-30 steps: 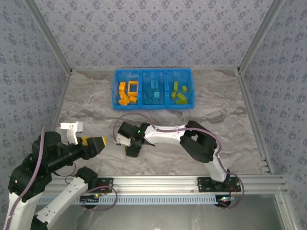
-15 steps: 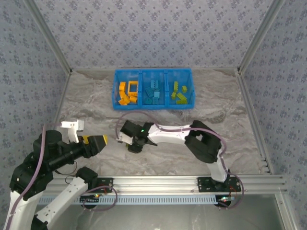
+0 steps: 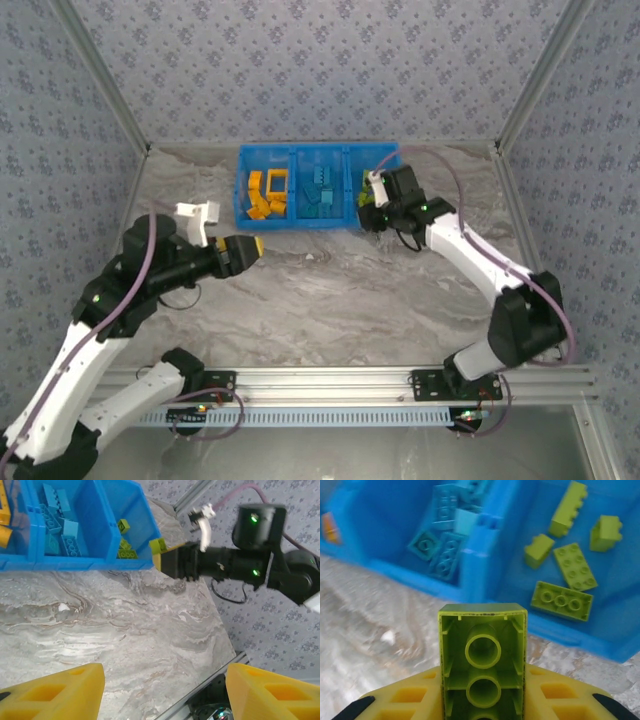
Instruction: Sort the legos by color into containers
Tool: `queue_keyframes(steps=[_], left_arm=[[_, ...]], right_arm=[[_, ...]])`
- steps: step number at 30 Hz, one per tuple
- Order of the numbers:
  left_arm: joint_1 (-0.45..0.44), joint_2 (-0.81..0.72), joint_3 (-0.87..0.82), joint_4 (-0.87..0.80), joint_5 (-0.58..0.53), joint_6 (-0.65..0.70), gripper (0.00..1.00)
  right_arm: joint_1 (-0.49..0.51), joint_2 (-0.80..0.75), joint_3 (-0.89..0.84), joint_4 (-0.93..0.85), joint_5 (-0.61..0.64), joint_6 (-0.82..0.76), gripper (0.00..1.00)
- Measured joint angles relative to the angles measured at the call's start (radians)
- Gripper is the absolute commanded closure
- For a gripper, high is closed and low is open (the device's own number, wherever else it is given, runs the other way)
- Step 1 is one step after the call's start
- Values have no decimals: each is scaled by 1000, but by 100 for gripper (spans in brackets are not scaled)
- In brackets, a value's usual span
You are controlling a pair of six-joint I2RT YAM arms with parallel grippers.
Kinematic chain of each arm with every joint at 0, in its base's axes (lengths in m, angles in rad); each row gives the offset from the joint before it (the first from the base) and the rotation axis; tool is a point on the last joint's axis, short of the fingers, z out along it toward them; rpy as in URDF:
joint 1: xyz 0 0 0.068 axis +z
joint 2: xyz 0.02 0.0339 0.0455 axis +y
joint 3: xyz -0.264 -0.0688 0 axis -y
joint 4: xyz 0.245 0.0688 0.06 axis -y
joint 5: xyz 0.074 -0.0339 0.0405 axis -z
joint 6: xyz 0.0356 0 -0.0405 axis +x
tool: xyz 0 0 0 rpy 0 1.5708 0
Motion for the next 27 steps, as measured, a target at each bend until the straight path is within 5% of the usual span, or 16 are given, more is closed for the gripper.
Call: queue_keyframes(steps=[6,15,21,27], left_arm=[[-129,186,139,45,-126,43,34],[-356,503,476,28,-409,130,34],[-433,679,654,-28,-567,164,35],[-448,782,744,-47,-607,179,35]], right_arm=[[-103,320,274,-35,-61,55,65],[-127,586,599,-103,-103,69,64],[-138,694,723,-155,-133,77,63],[-152,766,779,-178,-167,77,61]])
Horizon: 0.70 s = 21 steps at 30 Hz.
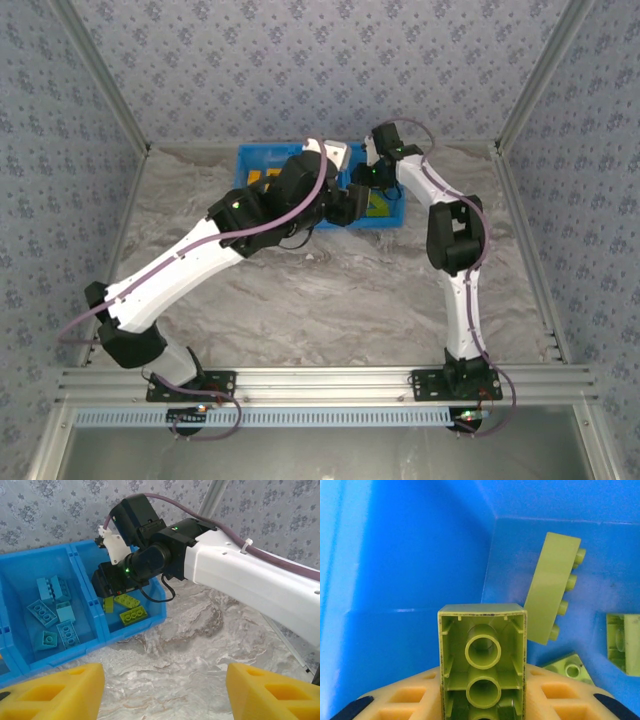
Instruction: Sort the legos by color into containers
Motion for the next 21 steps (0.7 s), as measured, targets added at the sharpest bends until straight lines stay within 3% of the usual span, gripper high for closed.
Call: queue_keyframes(steps=[8,17,21], left_arm=[[-3,51,38,-7,0,3,35],[-8,51,44,-8,-9,2,35],[-13,43,30,-14,-42,-6,29]], right_arm=[[-21,46,64,-32,-39,16,46],[-19,40,68,-35,-40,22,53],[-6,-96,-91,5,16,23,52]])
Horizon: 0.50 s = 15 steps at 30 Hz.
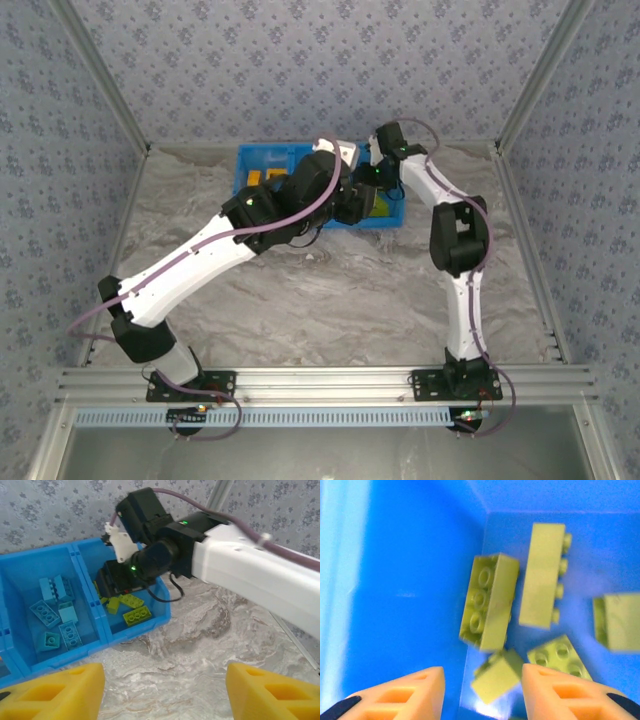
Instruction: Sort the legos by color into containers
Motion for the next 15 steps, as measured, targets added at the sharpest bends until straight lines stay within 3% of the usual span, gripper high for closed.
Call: queue_keyframes(steps=[1,3,4,5,6,11,15], left_arm=[[0,-11,-18,0,-9,-3,25],[5,-57,-83,-3,-26,-12,2],[11,-84,-117,-8,-32,-22,2],[21,-117,-158,-10,-39,-30,2],[39,-158,-203,-11,-43,-37,2],[199,-408,-456,4,-72,-61,2],[241,-608,-660,18,-249,-64,2]], right_arm=[[3,-54,-51,11,21,1,50],[13,-220,-203,66,81,11,39],[17,-315,-284,92,112,18,34],[22,-415,-365,121,143,25,22],[28,-541,-455,151,182,32,0],[47,-1030,-782,255,350,41,0],[72,-1308,-1007,270,530,51,0]])
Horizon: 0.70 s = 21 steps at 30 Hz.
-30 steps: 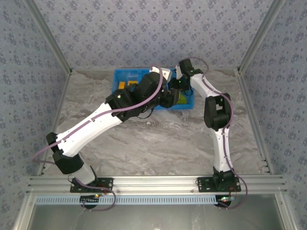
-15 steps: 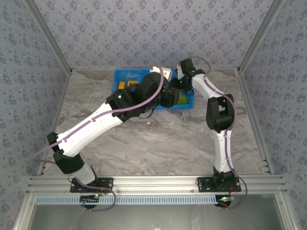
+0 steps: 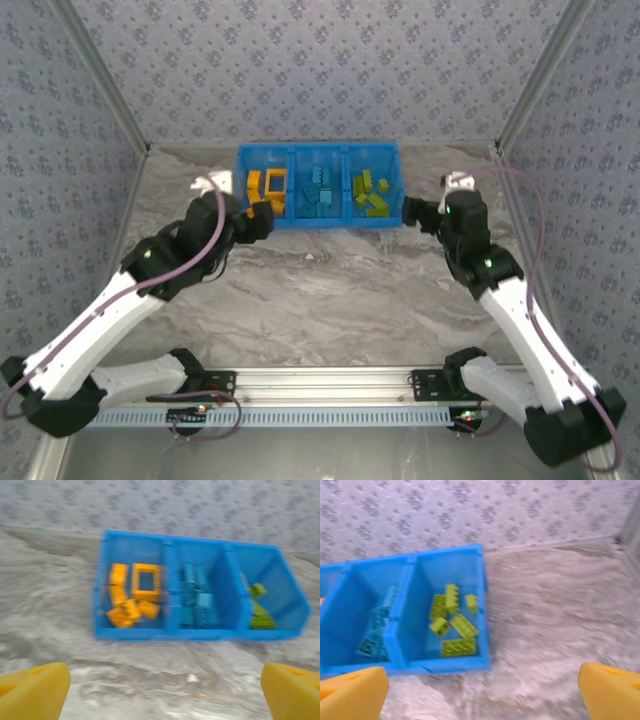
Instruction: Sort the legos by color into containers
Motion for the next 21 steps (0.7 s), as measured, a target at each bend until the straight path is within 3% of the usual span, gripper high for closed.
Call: queue_keyframes(steps=[5,7,14,21], left_arm=[[22,-77,-212,10,-335,-17,2],[56,-64,-311,76,-389,56,2],[322,-14,-659,436,-257,325,2],[543,122,-811,835,-116,413,2]], right_arm=[[-6,-150,-153,-21,182,-15,0],[-21,-177,-226,34,209,-63,0],[-118,-138,-495,296,211,-173,0],[-209,96,-554,584,141,-196,0]])
